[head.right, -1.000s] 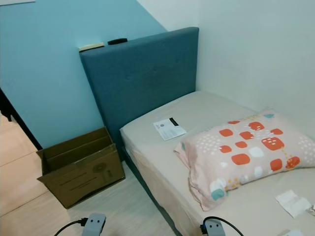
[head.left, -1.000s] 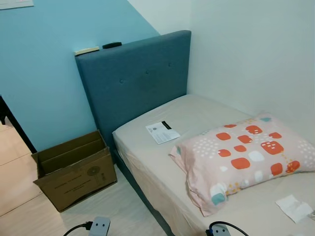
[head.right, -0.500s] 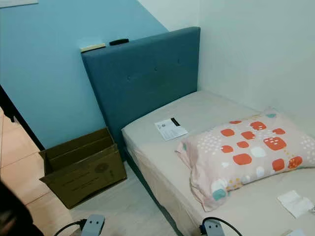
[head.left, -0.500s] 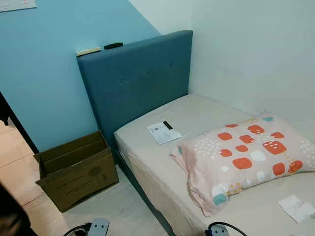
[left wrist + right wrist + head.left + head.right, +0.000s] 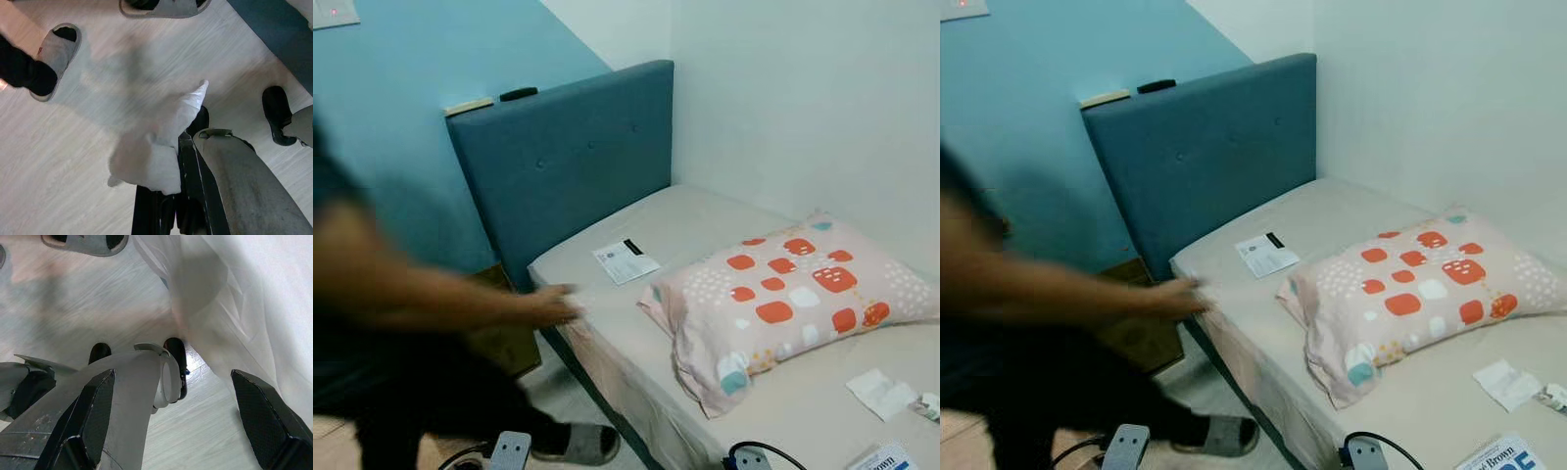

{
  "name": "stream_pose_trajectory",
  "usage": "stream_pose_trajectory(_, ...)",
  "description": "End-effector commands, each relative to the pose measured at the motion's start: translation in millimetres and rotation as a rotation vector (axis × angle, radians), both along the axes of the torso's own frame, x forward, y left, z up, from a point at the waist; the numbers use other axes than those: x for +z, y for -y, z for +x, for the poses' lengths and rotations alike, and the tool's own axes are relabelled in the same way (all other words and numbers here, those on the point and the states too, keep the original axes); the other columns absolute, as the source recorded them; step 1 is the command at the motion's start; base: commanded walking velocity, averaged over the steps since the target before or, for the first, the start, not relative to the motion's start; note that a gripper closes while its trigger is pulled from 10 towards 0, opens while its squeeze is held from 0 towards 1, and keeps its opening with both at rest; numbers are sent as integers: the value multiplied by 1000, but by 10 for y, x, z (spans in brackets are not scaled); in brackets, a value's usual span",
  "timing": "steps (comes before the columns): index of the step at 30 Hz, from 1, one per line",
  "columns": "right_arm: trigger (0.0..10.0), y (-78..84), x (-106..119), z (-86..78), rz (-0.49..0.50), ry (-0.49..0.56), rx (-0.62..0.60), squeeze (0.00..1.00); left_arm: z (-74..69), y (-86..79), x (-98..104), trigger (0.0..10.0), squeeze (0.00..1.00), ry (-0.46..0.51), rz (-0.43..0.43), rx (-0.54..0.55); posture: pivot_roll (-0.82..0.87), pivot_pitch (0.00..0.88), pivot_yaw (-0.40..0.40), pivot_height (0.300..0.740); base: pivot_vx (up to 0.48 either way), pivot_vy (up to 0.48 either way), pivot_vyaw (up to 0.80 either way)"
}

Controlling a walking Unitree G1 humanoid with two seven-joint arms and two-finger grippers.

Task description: Clean up the room

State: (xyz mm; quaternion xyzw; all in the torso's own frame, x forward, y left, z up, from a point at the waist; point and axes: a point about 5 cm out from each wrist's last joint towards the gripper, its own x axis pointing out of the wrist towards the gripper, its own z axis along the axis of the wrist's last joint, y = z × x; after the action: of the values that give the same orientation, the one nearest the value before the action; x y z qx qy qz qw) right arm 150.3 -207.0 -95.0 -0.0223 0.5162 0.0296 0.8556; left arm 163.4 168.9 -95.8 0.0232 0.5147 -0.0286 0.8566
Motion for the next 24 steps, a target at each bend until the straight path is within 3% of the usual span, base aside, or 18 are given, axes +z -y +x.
stream_pose_trajectory(1, 10000, -36, -15, -21, 13, -7, -12, 0, -17, -57, -4, 10000, 0, -12, 23, -7, -183, 0, 46, 740, -311, 0, 0)
stream_pose_trajectory(24, 10000, 27, -14, -47, 2, -11, -23, 0, -34, -24, -14, 10000, 0, -21, 25, -21, -191, 0, 37, 740, -357, 0, 0)
